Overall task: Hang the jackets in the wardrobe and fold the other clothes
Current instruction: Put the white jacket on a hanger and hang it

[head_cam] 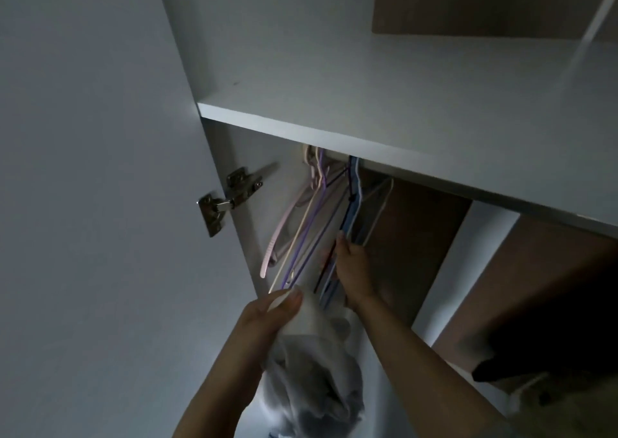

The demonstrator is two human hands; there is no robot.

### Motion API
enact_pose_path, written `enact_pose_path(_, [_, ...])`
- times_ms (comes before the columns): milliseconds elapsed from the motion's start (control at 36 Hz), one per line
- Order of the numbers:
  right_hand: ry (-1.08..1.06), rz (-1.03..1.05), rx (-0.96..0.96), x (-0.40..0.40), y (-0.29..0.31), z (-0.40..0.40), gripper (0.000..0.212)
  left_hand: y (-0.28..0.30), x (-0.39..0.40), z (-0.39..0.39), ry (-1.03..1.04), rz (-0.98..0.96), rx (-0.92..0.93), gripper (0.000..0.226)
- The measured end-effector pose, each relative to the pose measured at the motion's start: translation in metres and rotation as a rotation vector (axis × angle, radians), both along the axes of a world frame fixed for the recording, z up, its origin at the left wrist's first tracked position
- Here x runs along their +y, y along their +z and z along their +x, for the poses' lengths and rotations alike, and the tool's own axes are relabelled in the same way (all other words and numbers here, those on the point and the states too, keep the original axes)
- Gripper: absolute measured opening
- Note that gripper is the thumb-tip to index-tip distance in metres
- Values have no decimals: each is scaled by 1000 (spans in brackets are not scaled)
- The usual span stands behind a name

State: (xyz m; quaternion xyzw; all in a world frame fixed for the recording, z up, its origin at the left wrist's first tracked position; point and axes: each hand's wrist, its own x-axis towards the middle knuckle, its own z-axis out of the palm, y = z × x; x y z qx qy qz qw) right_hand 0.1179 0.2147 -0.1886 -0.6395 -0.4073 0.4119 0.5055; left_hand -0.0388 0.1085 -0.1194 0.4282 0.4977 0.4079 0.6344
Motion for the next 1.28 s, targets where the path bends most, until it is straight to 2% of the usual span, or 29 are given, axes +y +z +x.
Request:
enact_pose_path(111, [43, 59, -59, -5, -6, 10, 54, -3, 5, -4, 5, 1, 25, 30])
enact_pose_path(278, [-4, 152, -213, -12, 3, 21, 57, -8, 5, -2, -21, -4, 64, 35])
enact_pose_path(417, [-93, 174, -96, -15, 12, 25, 41, -11, 5, -6, -58, -45, 108, 24])
enact_pose_path(528, [-168, 281, -136, -28, 23, 35, 26, -12, 5, -12, -123, -48, 114, 37])
enact_pose_path(611, [-209, 329, -129, -52, 25, 43, 26, -12, 4, -18, -166, -36, 97, 37])
enact_pose_path(750, [-235, 409, -54, -132, -5, 46, 22, -10, -1, -16, -287, -24, 24, 11])
enact_pose_path(861, [-306, 344, 26, -190, -24, 47, 23, -11, -5, -9, -348, -60, 20, 25])
enact_pose_path(917, [-354, 275, 75, -207, -25, 47, 30, -11, -9, -3, -391, -59, 29, 19])
enact_pose_path(1000, [-398, 148, -48, -226, -24, 46, 22, -8, -16, 4, -419, -70, 54, 13])
enact_pose_path(1083, [-487, 46, -246, -248, -22, 42, 56, -6, -19, 7, -448, -77, 75, 12])
enact_pose_path(1139, [-562, 34, -299, -264, -22, 40, 63, -7, -21, 4, -483, -54, 85, 16])
enact_pose_path(1278, [-595, 18, -146, -299, -22, 34, 59, -13, -23, -6, -472, -32, 168, 14])
